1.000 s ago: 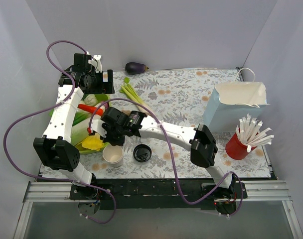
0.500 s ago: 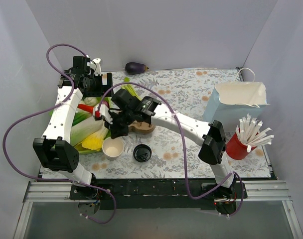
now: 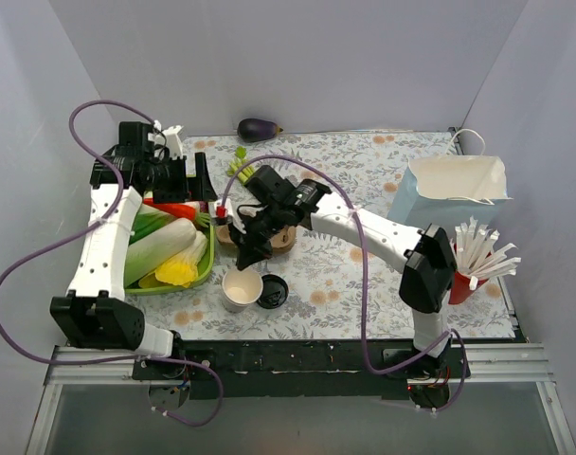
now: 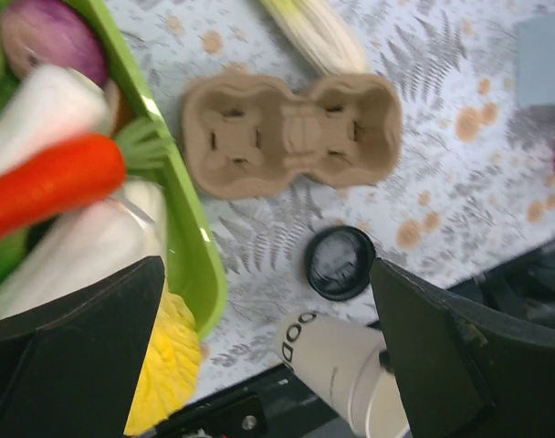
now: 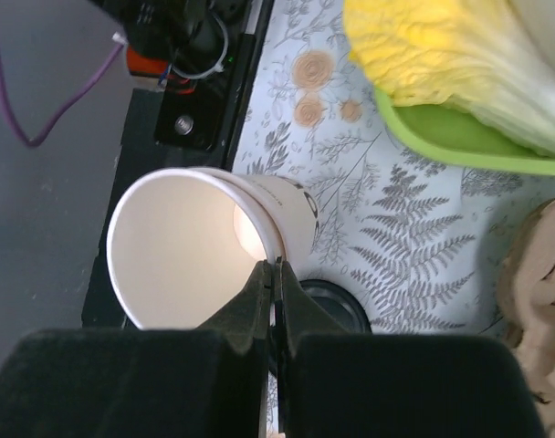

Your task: Pack the takeout coffee

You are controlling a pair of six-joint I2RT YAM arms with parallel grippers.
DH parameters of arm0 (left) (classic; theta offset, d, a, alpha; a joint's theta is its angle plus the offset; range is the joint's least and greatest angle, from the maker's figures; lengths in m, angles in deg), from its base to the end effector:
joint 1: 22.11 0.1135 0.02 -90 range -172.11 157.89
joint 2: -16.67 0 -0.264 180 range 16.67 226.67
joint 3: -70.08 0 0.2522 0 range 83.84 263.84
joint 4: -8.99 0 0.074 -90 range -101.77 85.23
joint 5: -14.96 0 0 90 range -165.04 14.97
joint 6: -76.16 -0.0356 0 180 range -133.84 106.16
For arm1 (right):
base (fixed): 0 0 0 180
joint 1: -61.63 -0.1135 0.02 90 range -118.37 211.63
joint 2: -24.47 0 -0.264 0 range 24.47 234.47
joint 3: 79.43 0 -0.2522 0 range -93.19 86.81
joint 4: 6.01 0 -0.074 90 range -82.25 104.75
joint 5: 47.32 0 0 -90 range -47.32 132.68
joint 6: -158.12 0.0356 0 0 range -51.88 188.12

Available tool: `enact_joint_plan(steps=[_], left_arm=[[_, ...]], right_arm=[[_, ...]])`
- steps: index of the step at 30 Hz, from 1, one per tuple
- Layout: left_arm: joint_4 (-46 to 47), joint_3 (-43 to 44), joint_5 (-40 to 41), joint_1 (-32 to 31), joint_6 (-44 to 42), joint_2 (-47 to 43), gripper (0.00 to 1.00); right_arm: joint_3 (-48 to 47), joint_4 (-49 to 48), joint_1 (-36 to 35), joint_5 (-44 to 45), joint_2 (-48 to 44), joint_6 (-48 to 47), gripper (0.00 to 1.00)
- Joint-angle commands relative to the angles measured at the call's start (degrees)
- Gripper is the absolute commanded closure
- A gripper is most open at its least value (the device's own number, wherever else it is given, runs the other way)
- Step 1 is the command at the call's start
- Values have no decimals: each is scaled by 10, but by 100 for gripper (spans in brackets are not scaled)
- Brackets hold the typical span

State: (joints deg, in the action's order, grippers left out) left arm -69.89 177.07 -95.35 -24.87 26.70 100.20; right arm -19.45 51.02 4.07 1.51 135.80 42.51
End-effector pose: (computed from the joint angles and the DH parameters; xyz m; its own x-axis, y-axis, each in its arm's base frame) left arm 0.2816 -0.0259 0.3878 -0.7822 -0.5726 -0.2456 -0.3507 0.7304 -0.5861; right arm 0.2121 0.3774 0.3222 0.0147 -0.5835 -0.8120 -0.9578 -0.2414 0.1562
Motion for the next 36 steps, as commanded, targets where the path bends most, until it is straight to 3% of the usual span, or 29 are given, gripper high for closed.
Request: enact_joint_plan(steps=[1,7,19,36], left_arm=[[-32,-65,-167,25,-16,-68,2],[9,-183,-277,27,-34,-118,2],[-76,-199,-350,26,-250,-97,2],[-88,-203,-321,23,-278,-63,4]], right_arm=[[111,-94,20,-88,-93,-11,99],[221,-200,36,-73,-156,22,99],[266,-254,79,-60,-204,95,99],[217,-326,79,-57,-134,195,99]])
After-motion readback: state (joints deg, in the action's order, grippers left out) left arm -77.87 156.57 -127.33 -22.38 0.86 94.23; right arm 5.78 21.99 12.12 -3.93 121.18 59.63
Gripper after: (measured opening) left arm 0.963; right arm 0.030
